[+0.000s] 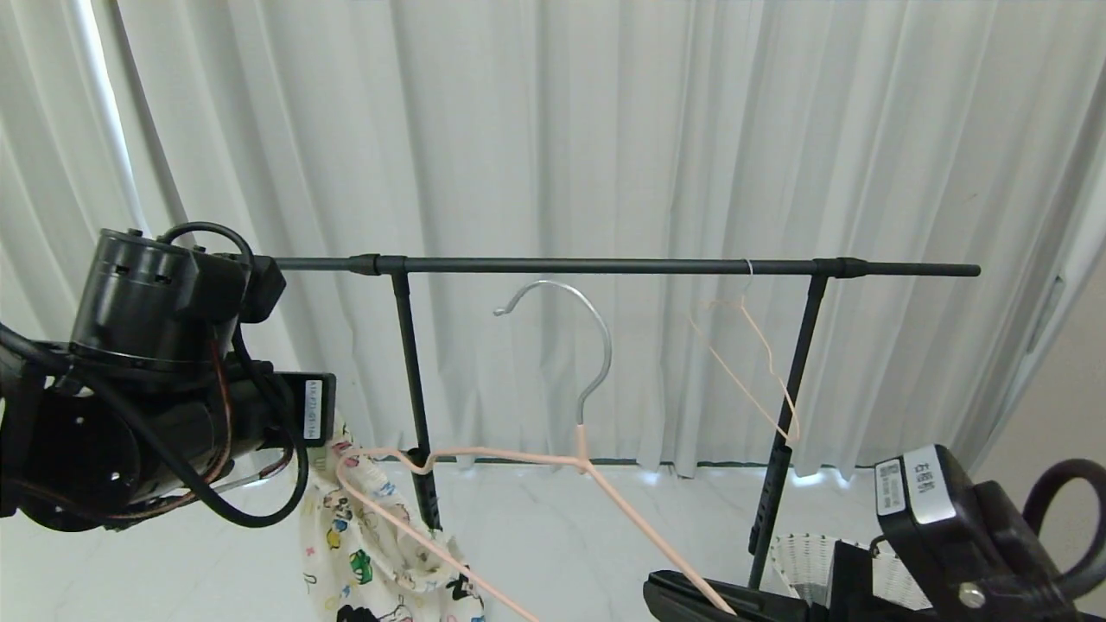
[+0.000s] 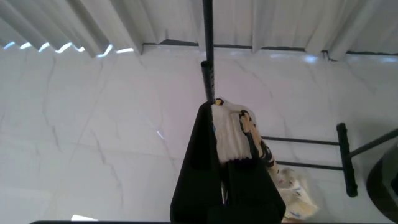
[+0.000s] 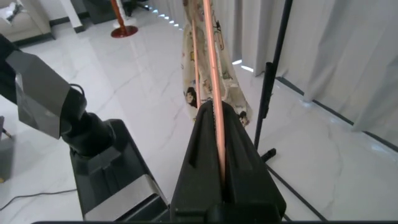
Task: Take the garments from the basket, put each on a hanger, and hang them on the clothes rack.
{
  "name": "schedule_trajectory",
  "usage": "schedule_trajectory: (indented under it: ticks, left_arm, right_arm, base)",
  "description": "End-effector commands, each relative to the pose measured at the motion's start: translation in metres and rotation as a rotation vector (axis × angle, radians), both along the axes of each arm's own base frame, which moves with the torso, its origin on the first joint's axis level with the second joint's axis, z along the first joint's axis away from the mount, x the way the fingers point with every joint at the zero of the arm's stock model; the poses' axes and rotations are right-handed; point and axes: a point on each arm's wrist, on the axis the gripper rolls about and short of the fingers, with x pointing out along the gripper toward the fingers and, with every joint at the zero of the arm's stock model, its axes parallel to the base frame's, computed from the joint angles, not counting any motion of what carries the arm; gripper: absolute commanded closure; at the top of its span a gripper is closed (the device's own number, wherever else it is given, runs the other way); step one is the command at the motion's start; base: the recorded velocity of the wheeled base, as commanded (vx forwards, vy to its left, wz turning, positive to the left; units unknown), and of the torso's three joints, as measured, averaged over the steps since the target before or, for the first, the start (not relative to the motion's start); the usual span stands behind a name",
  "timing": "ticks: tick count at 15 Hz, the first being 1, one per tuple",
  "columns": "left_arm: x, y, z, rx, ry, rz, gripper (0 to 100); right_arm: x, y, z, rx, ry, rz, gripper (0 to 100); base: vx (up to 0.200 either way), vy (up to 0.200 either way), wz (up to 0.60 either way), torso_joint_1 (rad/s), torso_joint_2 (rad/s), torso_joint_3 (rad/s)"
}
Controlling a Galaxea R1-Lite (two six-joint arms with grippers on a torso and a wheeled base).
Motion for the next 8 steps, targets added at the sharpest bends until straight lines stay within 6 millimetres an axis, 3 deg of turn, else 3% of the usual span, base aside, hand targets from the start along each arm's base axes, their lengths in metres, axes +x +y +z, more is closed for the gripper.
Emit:
schedule_trajectory:
  ticks: [1,8]
  left_arm:
    - [0.001,-0.01,-0.003,-0.006,0.01,-0.025,100]
    - [0.0,-0.011,0.005,-0.023,-0.02,-0.025,100]
  right_arm:
    - [0.006,0.012,-0.003,-0.016,0.004,-0.01,100]
    - [0.03,0.04,-0.004,-0.018,0.007,-0.072,100]
  base:
    - [0.0,0.0,0.0,0.0,0.0,0.0]
    - [0.0,0.0,0.0,0.0,0.0,0.0]
